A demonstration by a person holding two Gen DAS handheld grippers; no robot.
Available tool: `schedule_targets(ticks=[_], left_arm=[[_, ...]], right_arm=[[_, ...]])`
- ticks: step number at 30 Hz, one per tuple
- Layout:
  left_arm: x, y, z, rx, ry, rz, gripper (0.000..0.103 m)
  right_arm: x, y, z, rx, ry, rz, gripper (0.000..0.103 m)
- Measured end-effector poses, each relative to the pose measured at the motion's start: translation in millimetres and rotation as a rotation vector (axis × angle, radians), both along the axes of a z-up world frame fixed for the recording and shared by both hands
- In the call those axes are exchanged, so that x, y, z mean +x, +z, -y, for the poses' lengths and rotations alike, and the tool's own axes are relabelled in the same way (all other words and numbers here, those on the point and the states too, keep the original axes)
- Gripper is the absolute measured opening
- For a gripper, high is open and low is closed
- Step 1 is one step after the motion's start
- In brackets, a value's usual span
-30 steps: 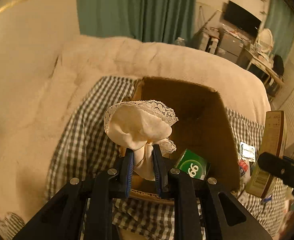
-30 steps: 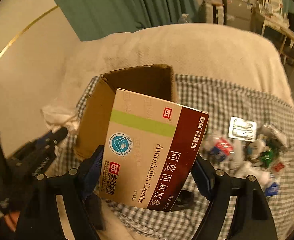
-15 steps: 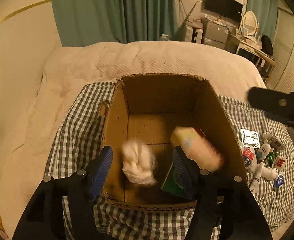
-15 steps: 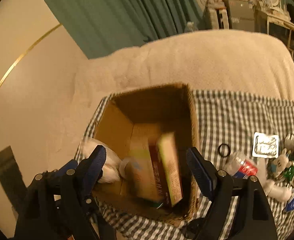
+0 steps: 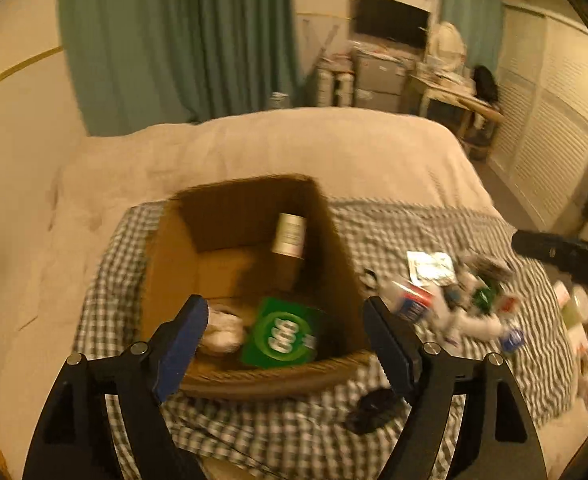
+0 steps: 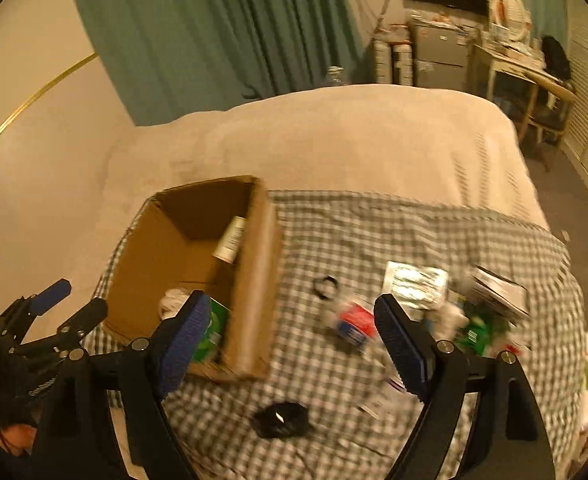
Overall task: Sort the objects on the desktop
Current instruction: 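Move both tools back toward the black cup and blue tissue pack, then grasp the black cup with the left tool while the right tool grasps the blue Vinda tissue pack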
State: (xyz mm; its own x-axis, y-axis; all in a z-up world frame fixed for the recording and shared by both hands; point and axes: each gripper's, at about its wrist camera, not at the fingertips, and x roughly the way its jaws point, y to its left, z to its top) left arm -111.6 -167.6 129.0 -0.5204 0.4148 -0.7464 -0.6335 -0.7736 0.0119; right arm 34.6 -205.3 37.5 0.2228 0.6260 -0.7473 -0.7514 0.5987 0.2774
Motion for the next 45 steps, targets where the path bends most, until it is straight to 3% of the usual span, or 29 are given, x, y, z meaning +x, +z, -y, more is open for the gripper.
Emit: schedule_targets(ticks=[9, 12, 17, 21, 24, 28, 33, 38, 45], left_arm=[[52.7, -19.0, -32.7, -0.06, -0.104, -0.001, 0.082], [72.7, -38.8, -37.0, -0.068, -0.15, 0.038, 0.082], [100.4, -86.6, -59.4, -0.187, -0.238, 0.11, 0.082], [113.2, -106.2, -71.6, -0.179, -0.272, 0.126, 0.082], [115.7, -119.8, -79.9, -0.173, -0.283, 0.146, 0.082], [117.3, -147.7, -79.1, -0.185, -0.278, 0.115, 0.082], [107.9, -196.8, -76.1, -0.261, -0.253, 0.163, 0.082], [101.4, -228.1, -70.1, -0.289, -0.222, 0.185, 0.082], [88.9, -243.2, -77.0, -0.272, -0.213, 0.229, 0.082]], right_arm=[[35.9, -17.9, 106.5, -0.091, -0.116, 0.013, 0.083], [48.4, -32.1, 133.6, -0.124, -0.144, 0.008, 0.084], [64.4, -66.1, 168.5, -0.172, -0.18, -0.034, 0.083], [71.1, -94.7, 177.8, -0.219, -0.174, -0.048, 0.083], [71.5, -112.2, 177.2, -0.259, -0.153, -0.003, 0.083], [72.9, -139.9, 178.6, -0.288, -0.158, 0.045, 0.083], [83.6, -179.7, 182.5, -0.317, -0.189, -0.005, 0.083], [95.5, -212.8, 185.8, -0.363, -0.224, -0.054, 0.083], [111.8, -239.2, 178.0, -0.393, -0.24, -0.091, 0.083]])
